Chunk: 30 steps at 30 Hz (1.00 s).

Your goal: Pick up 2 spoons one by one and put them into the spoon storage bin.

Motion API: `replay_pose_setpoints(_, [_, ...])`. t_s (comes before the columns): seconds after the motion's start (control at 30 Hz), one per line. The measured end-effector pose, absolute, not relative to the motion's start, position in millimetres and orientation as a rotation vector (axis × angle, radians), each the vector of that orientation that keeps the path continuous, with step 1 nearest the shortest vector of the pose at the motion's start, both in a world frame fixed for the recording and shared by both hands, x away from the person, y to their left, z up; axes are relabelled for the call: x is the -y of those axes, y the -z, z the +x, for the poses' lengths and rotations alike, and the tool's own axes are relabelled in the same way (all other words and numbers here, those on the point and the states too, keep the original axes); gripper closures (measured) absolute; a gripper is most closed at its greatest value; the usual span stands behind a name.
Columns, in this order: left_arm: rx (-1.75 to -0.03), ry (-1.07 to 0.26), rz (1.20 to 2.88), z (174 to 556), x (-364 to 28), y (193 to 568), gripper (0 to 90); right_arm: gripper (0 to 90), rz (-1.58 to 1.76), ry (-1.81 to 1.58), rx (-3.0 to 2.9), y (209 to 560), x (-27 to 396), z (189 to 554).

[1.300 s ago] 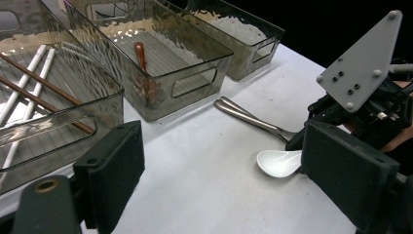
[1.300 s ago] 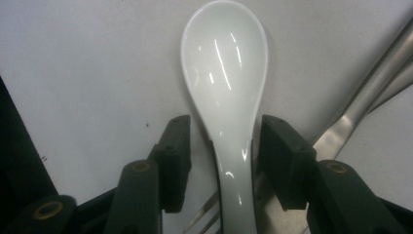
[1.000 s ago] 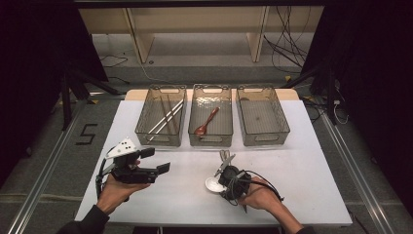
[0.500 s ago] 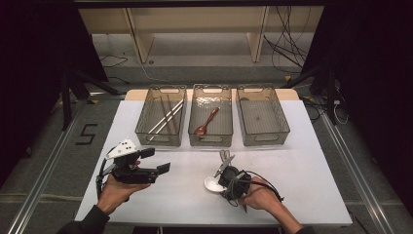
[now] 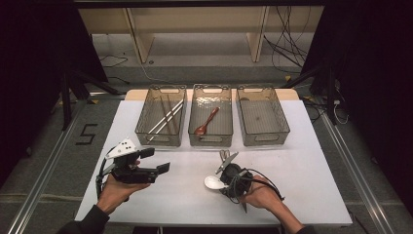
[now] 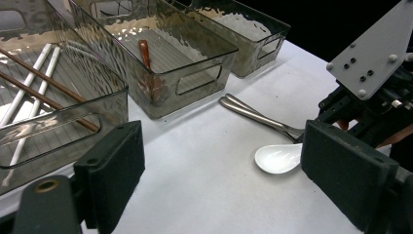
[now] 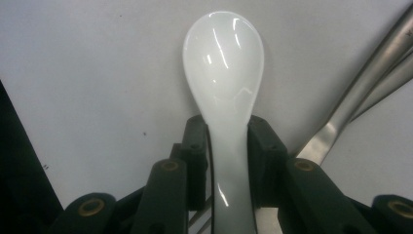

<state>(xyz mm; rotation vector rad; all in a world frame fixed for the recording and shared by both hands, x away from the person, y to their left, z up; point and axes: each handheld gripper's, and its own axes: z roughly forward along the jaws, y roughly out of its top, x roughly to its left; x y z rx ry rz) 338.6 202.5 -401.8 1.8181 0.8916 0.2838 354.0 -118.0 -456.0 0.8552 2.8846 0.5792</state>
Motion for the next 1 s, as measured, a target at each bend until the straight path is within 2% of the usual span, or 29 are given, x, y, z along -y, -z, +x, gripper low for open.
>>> replay_pose_setpoints(0.5, [-0.901,-0.285,1.811,339,-203,402,15.8,73.6,0.908,-0.667,-2.844,447,125,359])
replay_pose_setpoints(1.0, [-0.928,-0.310,1.773,340,-211,402,15.9,74.1,0.979,-0.848,-2.683,404,145,386])
